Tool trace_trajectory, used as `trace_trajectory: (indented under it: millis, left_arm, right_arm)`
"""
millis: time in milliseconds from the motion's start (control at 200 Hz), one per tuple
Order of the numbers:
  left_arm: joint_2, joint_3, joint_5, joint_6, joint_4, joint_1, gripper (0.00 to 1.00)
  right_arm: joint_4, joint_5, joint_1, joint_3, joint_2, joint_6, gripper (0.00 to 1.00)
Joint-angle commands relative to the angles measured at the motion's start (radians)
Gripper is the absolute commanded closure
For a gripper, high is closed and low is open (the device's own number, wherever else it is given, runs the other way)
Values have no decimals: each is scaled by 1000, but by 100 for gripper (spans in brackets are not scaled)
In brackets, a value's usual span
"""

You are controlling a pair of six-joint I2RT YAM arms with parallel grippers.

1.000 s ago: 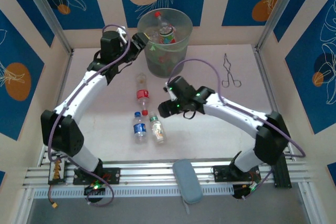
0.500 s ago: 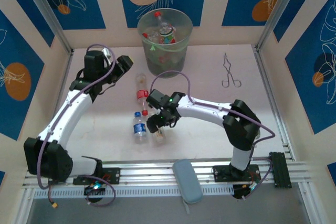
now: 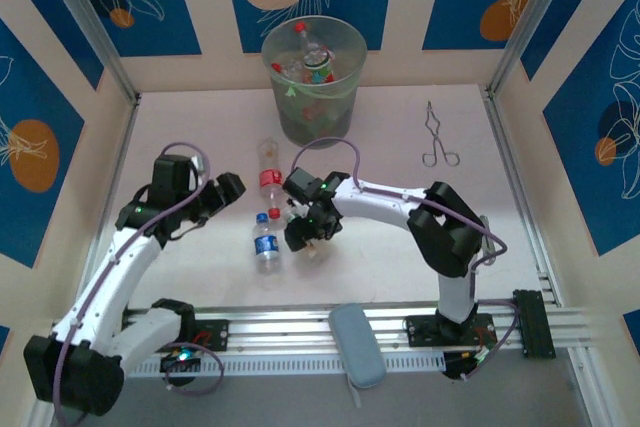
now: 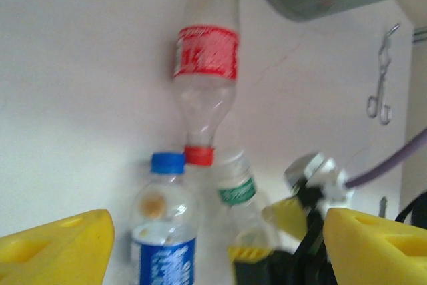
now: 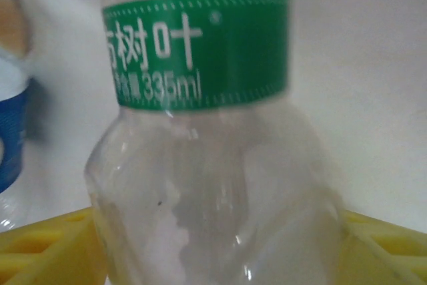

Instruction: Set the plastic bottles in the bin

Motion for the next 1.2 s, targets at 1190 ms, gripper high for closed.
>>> trace_trajectory:
  millis: [1190]
  left_arm:
    - [570, 591, 134, -84, 396, 8, 26]
  right_arm:
    - [-54, -44, -415, 335, -430, -262, 49]
